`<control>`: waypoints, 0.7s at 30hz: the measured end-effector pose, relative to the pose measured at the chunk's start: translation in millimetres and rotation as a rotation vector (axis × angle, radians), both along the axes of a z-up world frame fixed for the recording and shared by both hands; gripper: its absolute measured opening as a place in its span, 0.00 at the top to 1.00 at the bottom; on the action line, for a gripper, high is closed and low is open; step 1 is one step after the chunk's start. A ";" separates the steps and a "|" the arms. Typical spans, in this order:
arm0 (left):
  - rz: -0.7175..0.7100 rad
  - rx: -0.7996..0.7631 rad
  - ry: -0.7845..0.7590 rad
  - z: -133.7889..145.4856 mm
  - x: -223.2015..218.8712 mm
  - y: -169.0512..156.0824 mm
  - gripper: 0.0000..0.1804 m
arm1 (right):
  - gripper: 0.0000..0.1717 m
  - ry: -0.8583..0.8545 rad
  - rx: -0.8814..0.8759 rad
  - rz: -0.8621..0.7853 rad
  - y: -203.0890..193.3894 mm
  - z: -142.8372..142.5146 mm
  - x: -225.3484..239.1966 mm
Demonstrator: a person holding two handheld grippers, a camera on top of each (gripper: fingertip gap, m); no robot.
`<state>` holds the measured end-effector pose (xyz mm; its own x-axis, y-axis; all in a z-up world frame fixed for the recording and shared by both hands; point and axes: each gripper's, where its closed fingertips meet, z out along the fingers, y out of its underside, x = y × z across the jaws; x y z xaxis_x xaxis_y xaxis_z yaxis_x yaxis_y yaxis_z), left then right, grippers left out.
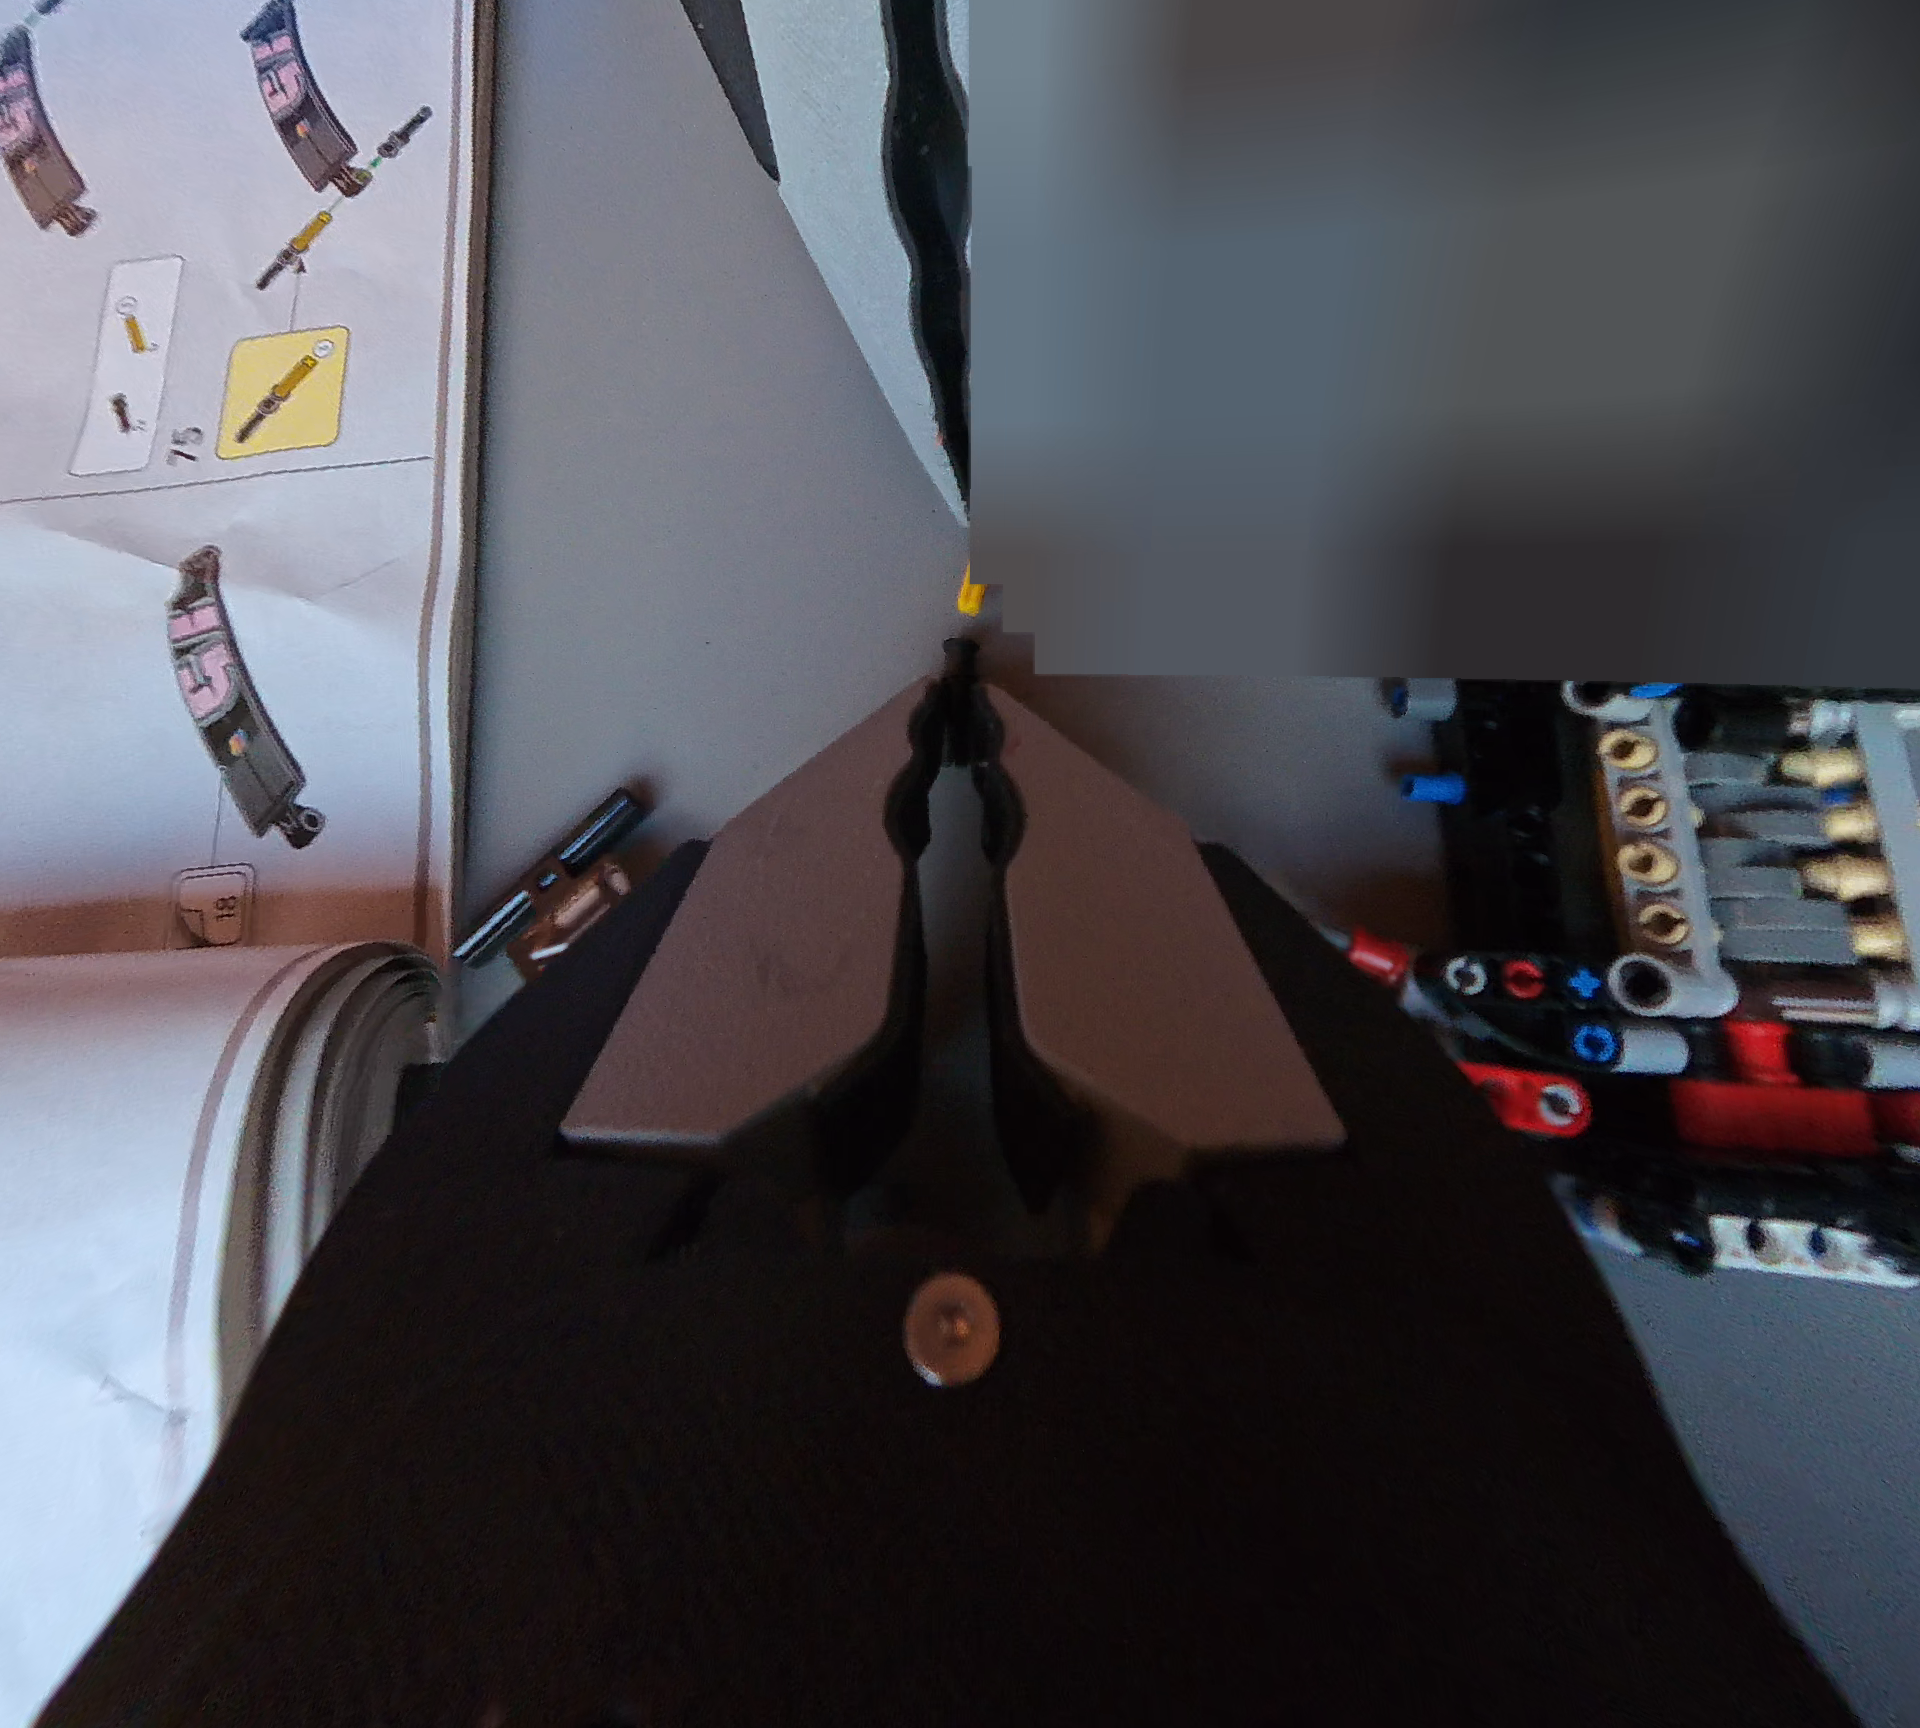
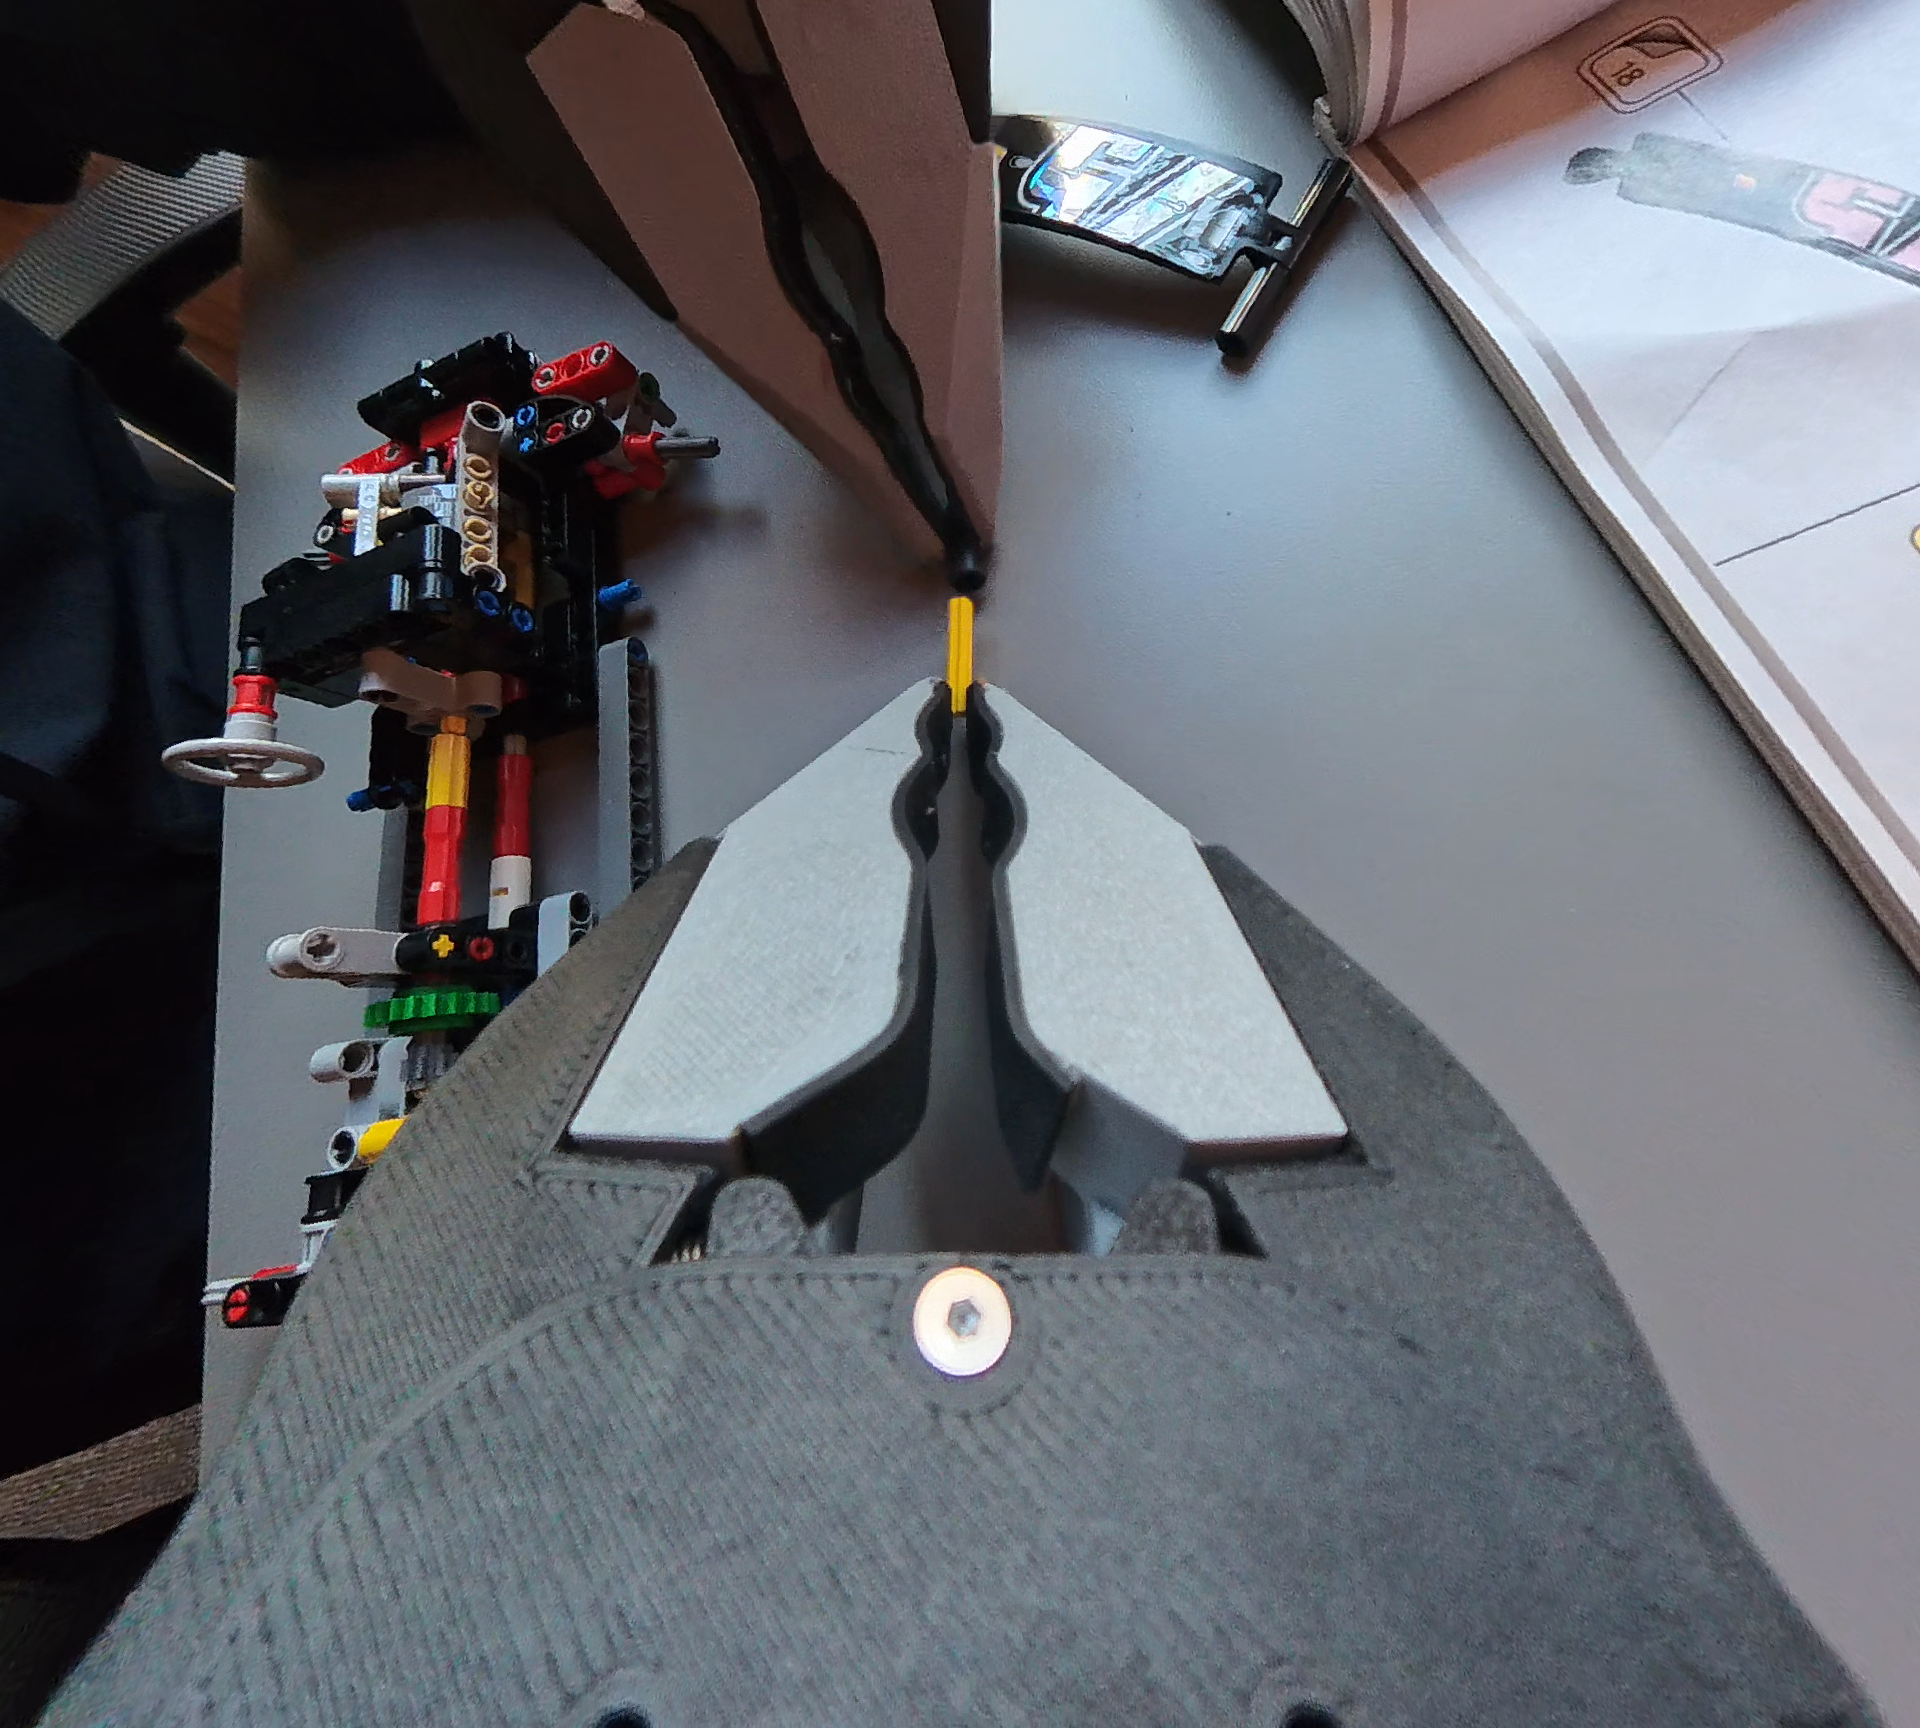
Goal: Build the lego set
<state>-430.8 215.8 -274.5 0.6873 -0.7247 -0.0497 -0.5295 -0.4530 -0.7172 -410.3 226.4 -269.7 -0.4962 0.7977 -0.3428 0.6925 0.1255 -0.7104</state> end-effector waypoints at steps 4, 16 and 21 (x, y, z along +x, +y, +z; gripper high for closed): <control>-0.095 0.229 -0.060 30.4 3.3 -0.8 0.99 | 1.00 0.023 -0.079 -0.007 -1.6 11.4 0.3; -0.171 0.559 -0.362 97.4 -0.8 -9.9 0.99 | 1.00 0.119 -0.293 -0.015 -3.1 49.8 1.3; -0.191 0.585 -0.364 99.9 2.3 -12.1 0.99 | 1.00 0.142 -0.313 -0.020 -1.9 57.0 1.9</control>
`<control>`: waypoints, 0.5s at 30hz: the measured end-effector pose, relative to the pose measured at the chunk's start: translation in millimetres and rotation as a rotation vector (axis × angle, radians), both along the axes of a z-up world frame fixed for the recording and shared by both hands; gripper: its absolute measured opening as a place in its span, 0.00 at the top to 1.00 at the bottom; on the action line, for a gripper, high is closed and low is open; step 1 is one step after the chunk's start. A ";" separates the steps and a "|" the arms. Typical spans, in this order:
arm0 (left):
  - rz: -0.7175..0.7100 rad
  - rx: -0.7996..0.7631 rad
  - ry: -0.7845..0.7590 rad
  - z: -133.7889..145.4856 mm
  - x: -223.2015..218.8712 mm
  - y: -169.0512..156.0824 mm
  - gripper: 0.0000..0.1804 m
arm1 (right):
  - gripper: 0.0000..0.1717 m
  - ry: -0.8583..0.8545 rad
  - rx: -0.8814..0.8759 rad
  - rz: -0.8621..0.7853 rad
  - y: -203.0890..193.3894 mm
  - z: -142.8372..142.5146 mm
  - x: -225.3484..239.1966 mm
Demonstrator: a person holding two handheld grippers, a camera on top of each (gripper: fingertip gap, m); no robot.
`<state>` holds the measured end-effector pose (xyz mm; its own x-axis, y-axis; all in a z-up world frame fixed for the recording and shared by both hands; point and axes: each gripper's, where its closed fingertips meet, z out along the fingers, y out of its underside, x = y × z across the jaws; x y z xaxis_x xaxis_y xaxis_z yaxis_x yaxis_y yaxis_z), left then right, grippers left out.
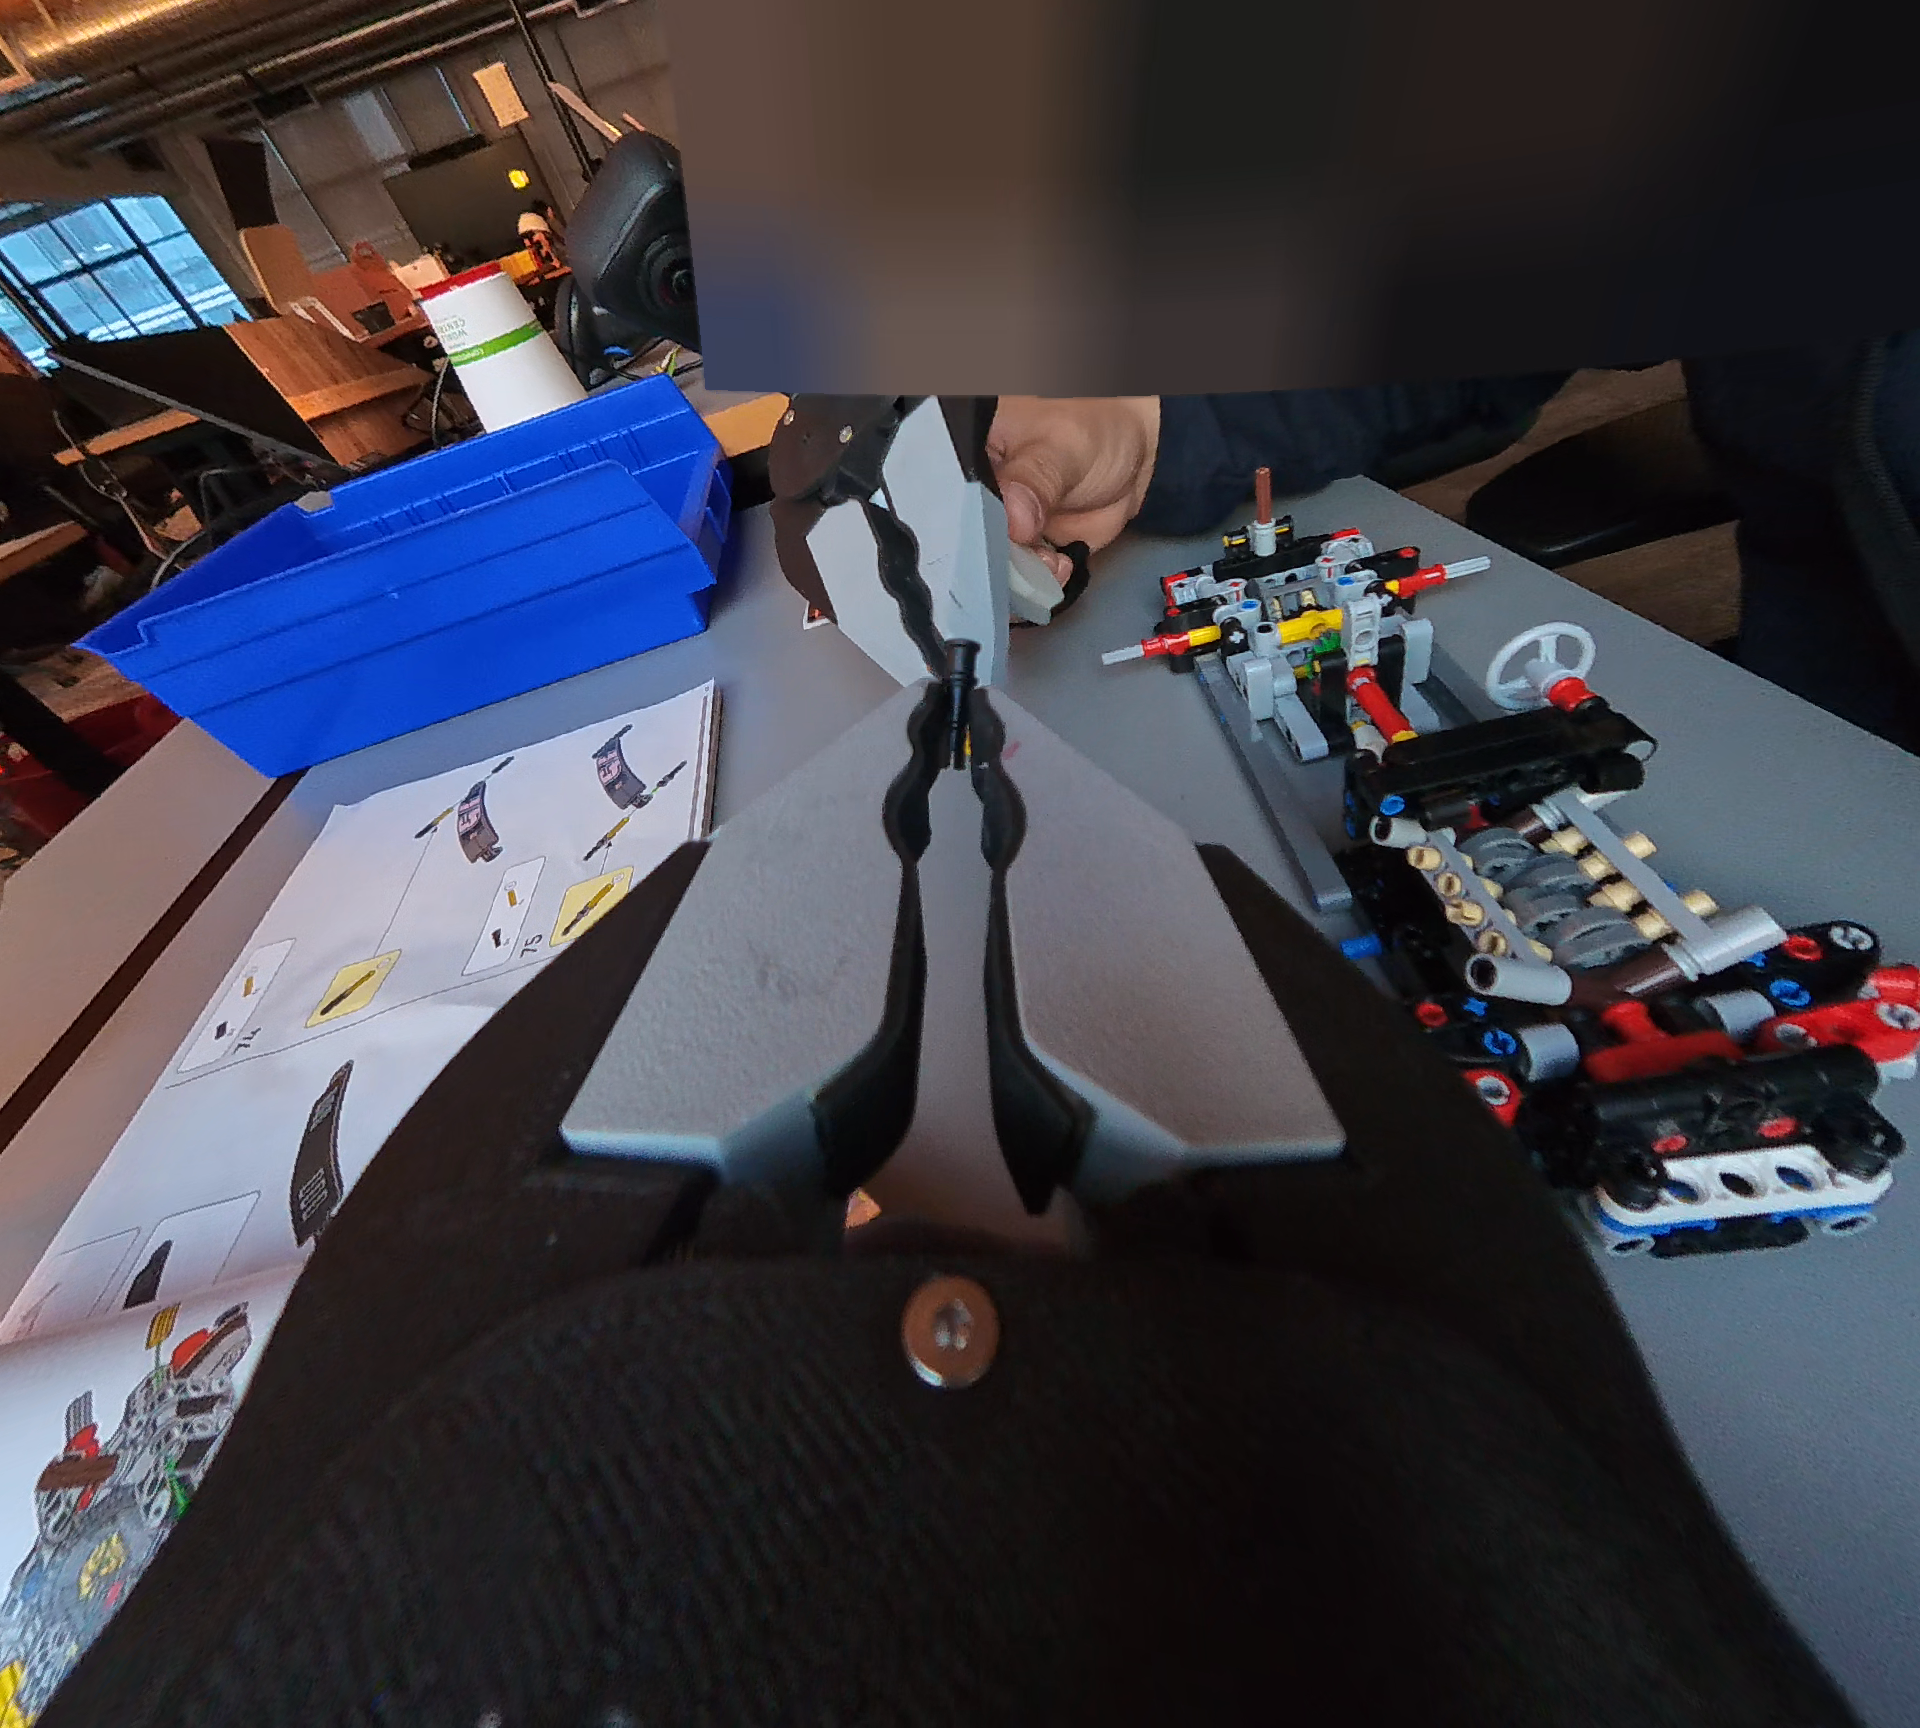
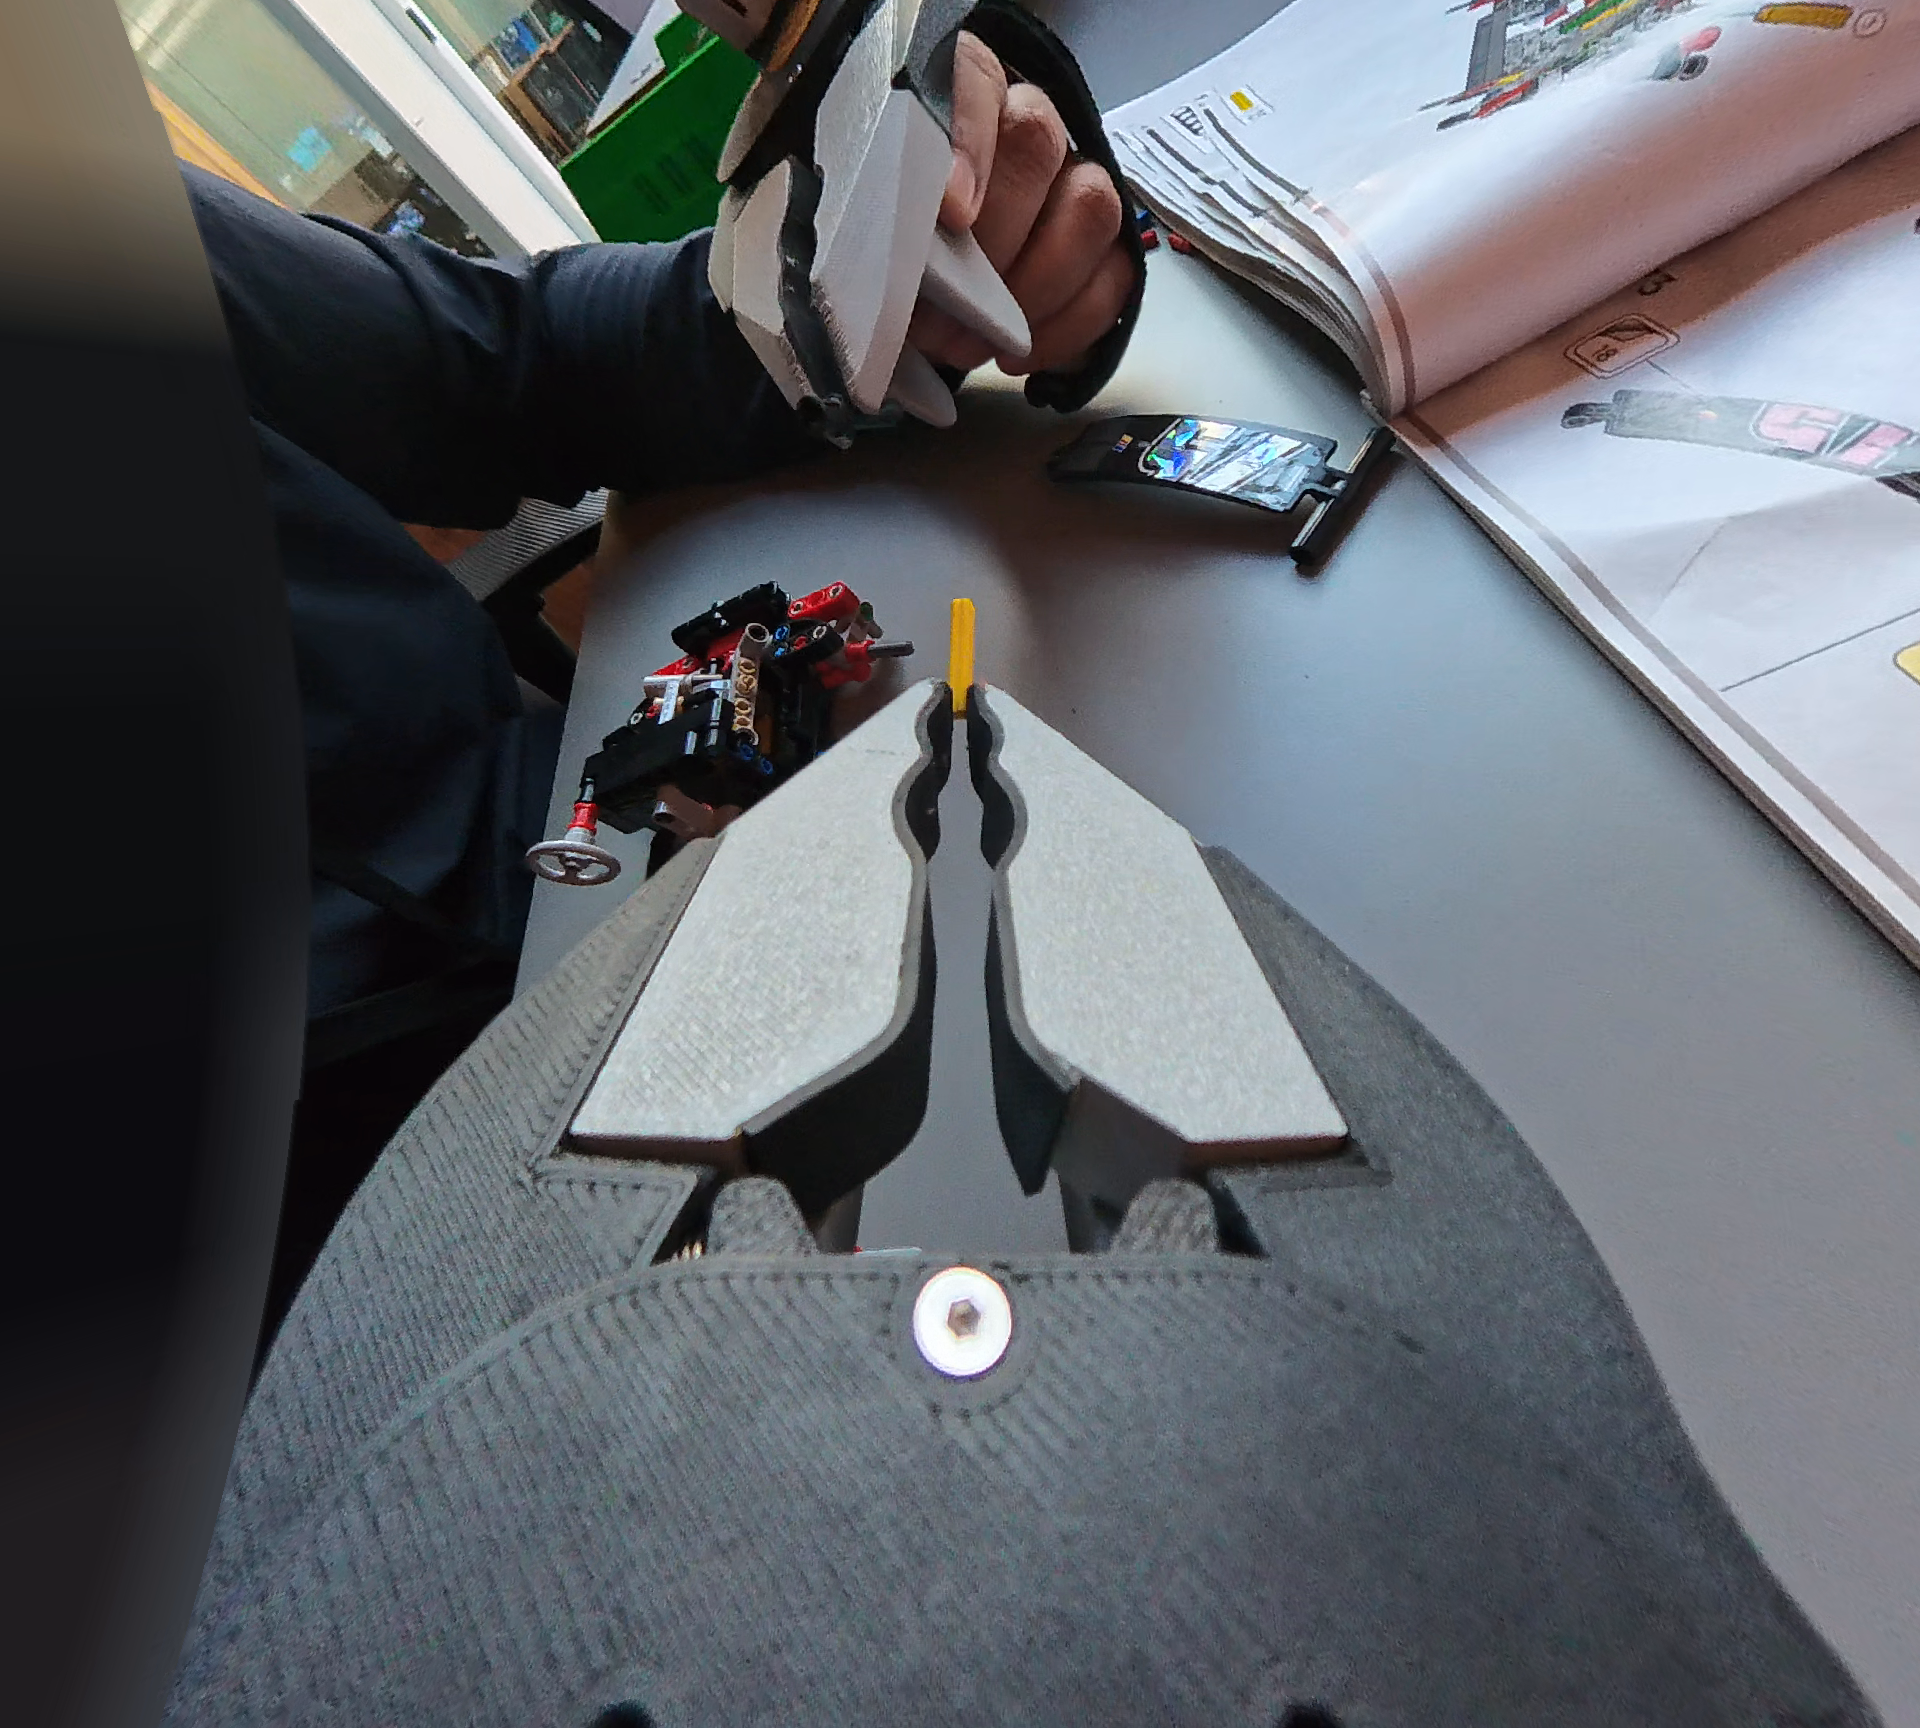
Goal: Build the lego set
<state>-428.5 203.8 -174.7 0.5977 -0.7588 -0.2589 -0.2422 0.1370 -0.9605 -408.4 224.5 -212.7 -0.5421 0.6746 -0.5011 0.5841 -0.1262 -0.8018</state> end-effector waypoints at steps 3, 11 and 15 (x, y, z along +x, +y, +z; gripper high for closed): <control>-0.005 0.010 0.017 -1.7 1.7 -0.6 0.99 | 1.00 0.010 -0.004 0.000 -0.1 2.6 0.7; 0.050 -0.210 0.209 -45.0 2.4 8.7 1.00 | 1.00 -0.011 -0.004 0.030 -5.7 -1.1 3.6; 0.071 -0.265 0.323 -63.7 4.9 9.7 0.99 | 1.00 -0.085 0.059 0.020 -5.0 -20.1 3.1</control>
